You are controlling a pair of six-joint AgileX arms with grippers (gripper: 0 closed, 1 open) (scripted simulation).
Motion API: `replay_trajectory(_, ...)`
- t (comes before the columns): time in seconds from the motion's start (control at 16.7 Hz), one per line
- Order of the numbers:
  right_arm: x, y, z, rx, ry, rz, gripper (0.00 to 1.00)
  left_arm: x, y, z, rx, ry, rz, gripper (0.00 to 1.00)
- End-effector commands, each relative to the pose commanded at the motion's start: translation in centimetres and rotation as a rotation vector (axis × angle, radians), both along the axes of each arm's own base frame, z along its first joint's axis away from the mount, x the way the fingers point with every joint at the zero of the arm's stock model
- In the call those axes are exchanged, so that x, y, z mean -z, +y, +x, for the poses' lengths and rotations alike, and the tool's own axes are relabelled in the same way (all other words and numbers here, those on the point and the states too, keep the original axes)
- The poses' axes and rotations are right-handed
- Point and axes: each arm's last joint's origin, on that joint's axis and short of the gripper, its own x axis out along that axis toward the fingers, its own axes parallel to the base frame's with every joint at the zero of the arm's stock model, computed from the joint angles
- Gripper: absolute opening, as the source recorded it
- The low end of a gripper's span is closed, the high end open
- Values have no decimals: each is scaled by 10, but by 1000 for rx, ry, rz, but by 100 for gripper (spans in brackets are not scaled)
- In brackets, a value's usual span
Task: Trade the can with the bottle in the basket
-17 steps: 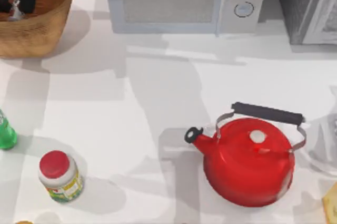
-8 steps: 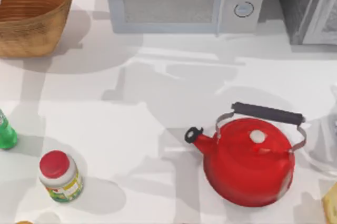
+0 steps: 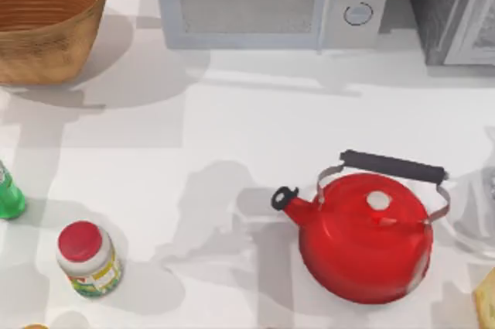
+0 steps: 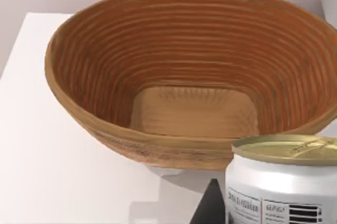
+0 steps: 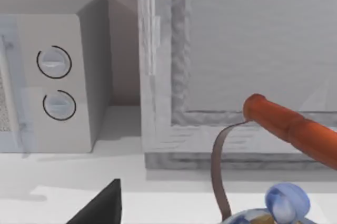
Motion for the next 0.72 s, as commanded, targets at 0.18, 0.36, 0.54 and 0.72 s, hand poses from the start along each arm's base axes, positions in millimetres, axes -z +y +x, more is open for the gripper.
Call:
replay_trajectory(0.18,0,0,0,0,0,0,100,20,-5,-57,-14,-105,5,0)
replay_trajectory(0.36,0,0,0,0,0,0,100,62,-11,-110,0,-222,11,0)
replay_trajectory(0.54,0,0,0,0,0,0,100,108,-15,-139,11,-348,16,0)
replay_trajectory(0.72,0,0,0,0,0,0,100,144,-17,-151,23,-461,15,0)
